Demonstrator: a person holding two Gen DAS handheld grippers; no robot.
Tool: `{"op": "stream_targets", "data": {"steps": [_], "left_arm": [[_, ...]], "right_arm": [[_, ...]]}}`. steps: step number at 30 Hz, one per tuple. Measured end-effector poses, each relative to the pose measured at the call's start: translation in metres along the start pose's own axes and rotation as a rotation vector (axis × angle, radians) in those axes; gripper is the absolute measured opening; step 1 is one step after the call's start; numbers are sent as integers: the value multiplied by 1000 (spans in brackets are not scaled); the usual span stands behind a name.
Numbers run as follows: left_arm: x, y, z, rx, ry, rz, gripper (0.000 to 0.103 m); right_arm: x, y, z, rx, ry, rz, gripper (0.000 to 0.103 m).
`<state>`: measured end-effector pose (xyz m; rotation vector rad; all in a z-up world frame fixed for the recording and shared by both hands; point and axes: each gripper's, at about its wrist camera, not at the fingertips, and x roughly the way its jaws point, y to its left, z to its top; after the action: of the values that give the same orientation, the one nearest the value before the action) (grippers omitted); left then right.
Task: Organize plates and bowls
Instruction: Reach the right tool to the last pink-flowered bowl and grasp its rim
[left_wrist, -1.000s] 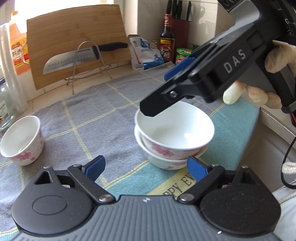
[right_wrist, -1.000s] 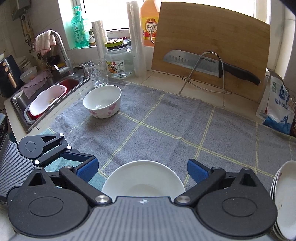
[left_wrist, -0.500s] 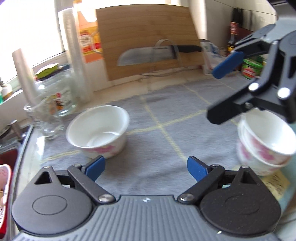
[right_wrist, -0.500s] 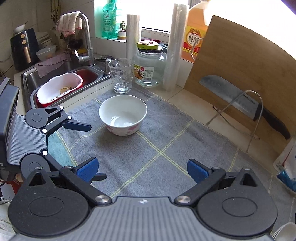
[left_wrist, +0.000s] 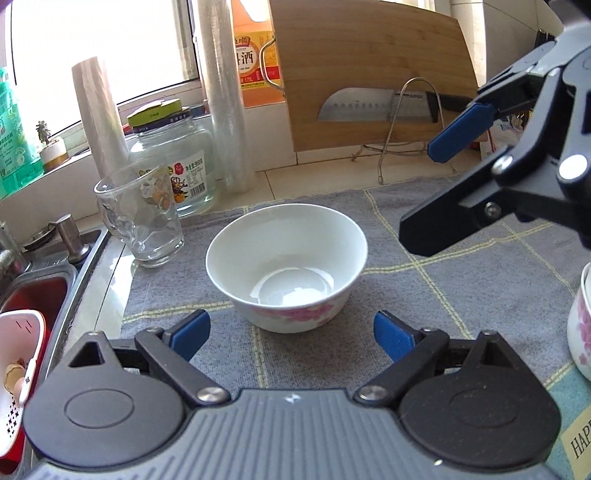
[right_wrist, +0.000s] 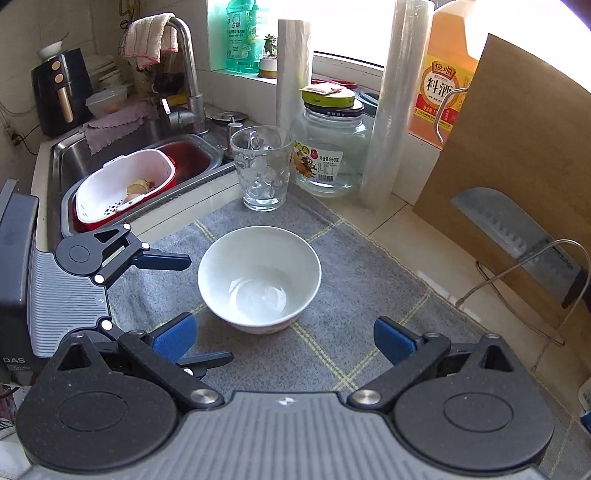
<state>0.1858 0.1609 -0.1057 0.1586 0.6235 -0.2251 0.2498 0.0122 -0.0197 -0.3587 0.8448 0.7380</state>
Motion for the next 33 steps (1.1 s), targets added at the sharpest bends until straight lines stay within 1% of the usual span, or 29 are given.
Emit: {"op": "stream_targets", "data": {"steps": [7, 11, 19, 27, 31, 33], "left_arm": [[12, 6, 3, -26, -3, -3, 95], [18, 7, 6, -13, -10, -13, 95], [22, 6, 8, -12, -29, -23, 95], [21, 7, 8, -27, -49, -41, 94], [23, 7, 9, -25, -48, -44, 93], [23, 7, 9, -22, -47, -42, 93]], "right_arm": [[28, -4, 13, 0, 15, 70, 103], [44, -8, 19, -5, 34, 99, 103], [72, -22, 32, 46, 61, 185, 102], [87, -30, 39, 74, 87, 215, 90], [95, -35, 41, 102, 101, 233, 87], [98, -37, 41, 116, 106, 239, 83]]}}
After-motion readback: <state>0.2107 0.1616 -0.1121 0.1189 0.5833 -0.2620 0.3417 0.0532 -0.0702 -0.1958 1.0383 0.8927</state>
